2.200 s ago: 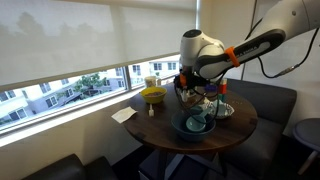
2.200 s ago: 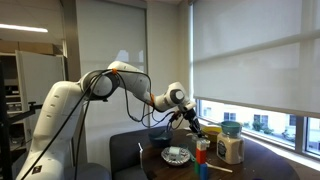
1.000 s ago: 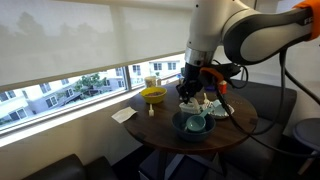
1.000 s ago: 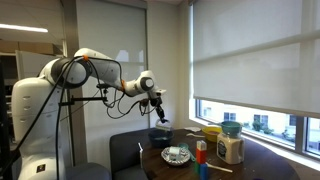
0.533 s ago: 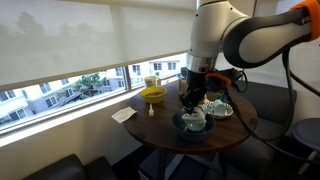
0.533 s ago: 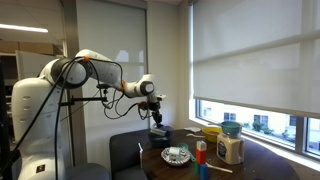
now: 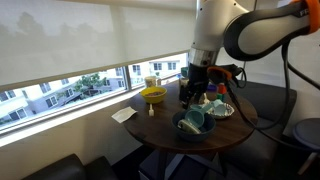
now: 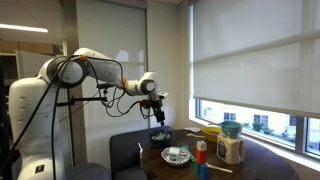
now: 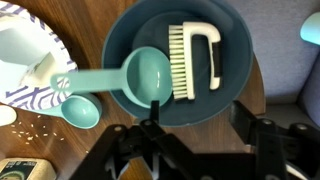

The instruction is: Put the brush in the blue bowl

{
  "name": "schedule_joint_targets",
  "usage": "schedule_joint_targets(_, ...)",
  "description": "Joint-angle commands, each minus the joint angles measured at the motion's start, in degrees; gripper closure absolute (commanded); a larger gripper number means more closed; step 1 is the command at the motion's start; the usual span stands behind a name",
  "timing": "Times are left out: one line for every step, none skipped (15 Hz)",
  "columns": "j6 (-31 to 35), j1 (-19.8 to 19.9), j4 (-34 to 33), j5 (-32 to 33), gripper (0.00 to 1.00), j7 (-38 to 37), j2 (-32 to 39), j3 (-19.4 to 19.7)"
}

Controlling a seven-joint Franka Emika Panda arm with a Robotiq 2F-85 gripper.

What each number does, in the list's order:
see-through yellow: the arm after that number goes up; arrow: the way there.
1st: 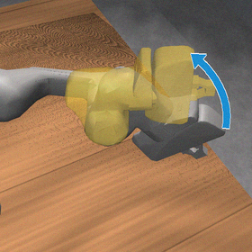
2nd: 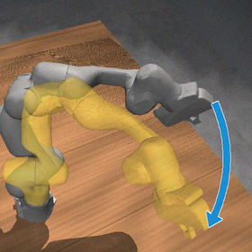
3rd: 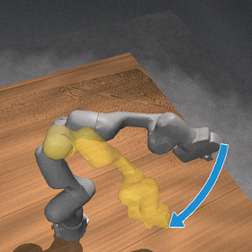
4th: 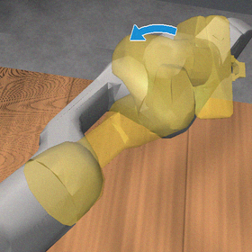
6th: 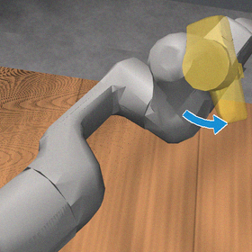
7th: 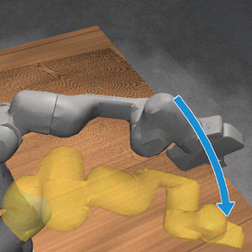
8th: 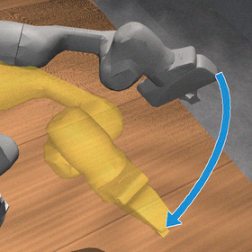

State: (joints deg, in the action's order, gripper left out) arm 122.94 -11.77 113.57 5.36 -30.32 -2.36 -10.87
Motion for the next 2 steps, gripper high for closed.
schedule_joint_targets(3.60, 3.32, 0.62, -11.57, 0.00, 8.12, -4.30, 3.37)
schedule_joint_targets(1.79, 2.37, -0.25, -5.55, 0.14, 3.29, -1.87, 1.20)
